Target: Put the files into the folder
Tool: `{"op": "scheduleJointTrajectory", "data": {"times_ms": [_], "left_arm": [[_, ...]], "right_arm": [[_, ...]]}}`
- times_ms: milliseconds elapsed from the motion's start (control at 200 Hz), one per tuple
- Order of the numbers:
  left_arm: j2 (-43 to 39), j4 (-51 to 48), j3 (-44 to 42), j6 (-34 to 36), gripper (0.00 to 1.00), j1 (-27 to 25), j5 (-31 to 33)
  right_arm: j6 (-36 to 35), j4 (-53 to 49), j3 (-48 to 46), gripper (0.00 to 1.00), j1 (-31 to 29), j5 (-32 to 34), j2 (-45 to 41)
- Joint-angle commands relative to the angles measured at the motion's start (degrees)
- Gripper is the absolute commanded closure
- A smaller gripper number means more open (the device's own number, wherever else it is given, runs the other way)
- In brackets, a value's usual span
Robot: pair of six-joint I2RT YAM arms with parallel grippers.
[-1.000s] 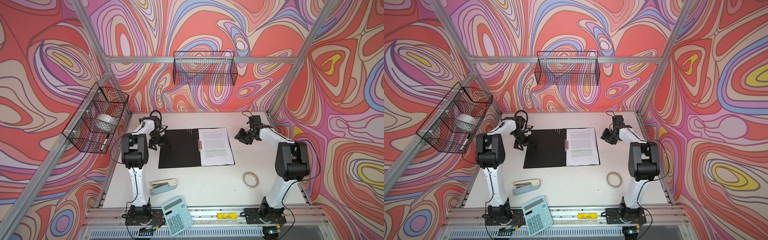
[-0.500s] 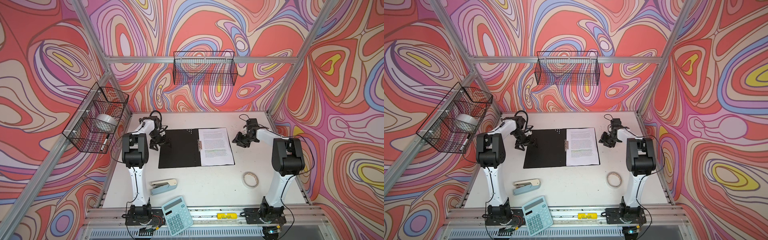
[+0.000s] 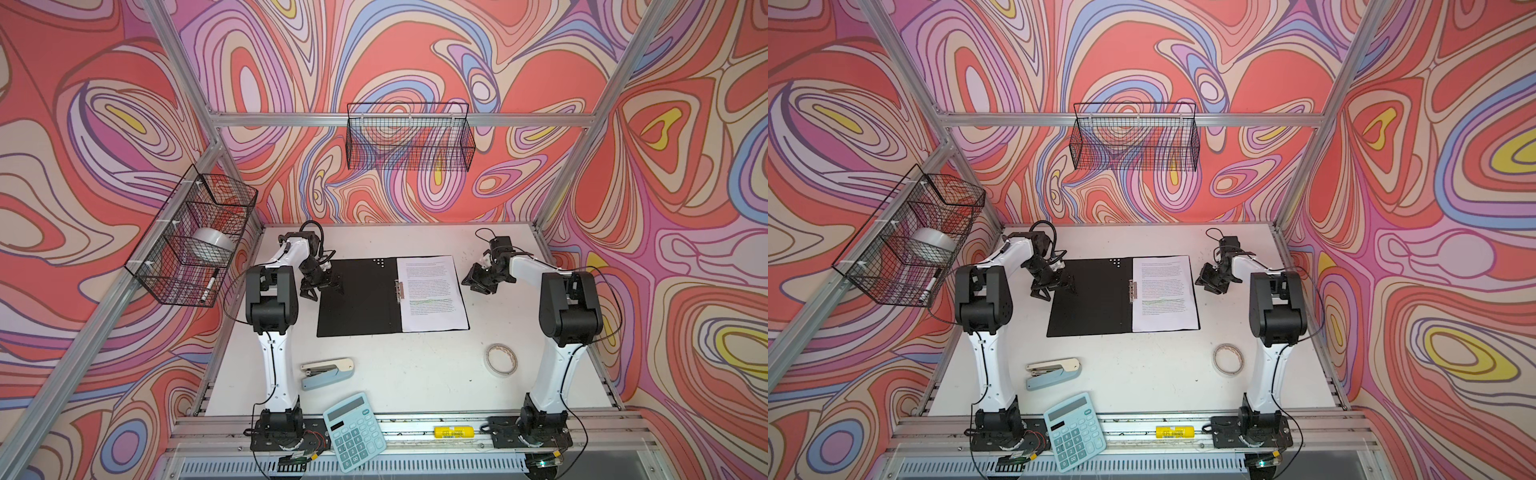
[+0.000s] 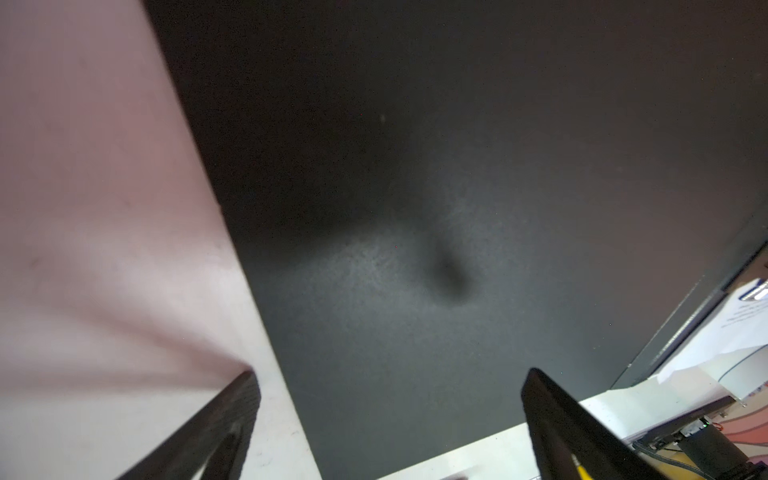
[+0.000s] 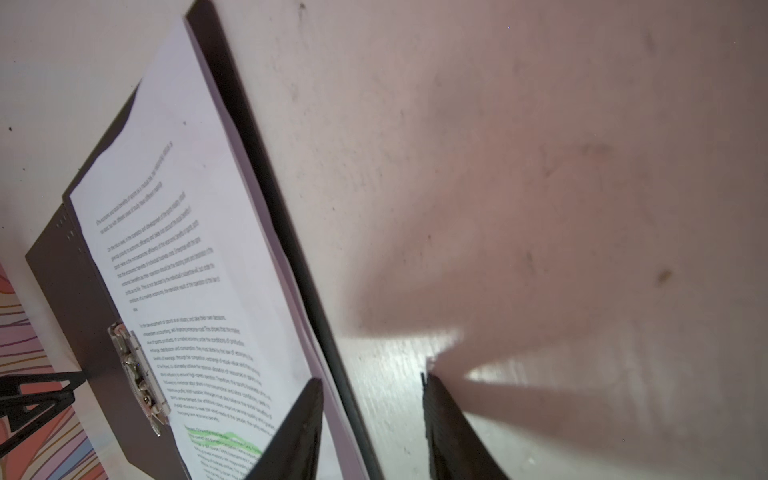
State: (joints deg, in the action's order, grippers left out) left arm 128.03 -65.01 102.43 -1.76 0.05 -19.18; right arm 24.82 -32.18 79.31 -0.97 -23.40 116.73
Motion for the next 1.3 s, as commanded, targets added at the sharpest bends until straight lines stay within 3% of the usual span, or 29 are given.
{"op": "scheduleJointTrajectory", "data": {"times_ms": [0,897,1297], "left_arm": [[2.6,-1.1,0.9,0.4,0.02,0.2,-1.4],[2.8,0.5,0.4,2.0,0.0,0.4,-1.3],[2.0,2.3,-1.5,2.0,0.0,1.8,2.0]], "right_arm": [[-1.5,-2.0,1.2,0.58,-1.2,0.7,2.0],[-2.9,-5.9,4.7,0.58,-7.3,0.8,6.3],[-3.3,-6.7,5.4,0.58,-7.5,1.8,6.8]]}}
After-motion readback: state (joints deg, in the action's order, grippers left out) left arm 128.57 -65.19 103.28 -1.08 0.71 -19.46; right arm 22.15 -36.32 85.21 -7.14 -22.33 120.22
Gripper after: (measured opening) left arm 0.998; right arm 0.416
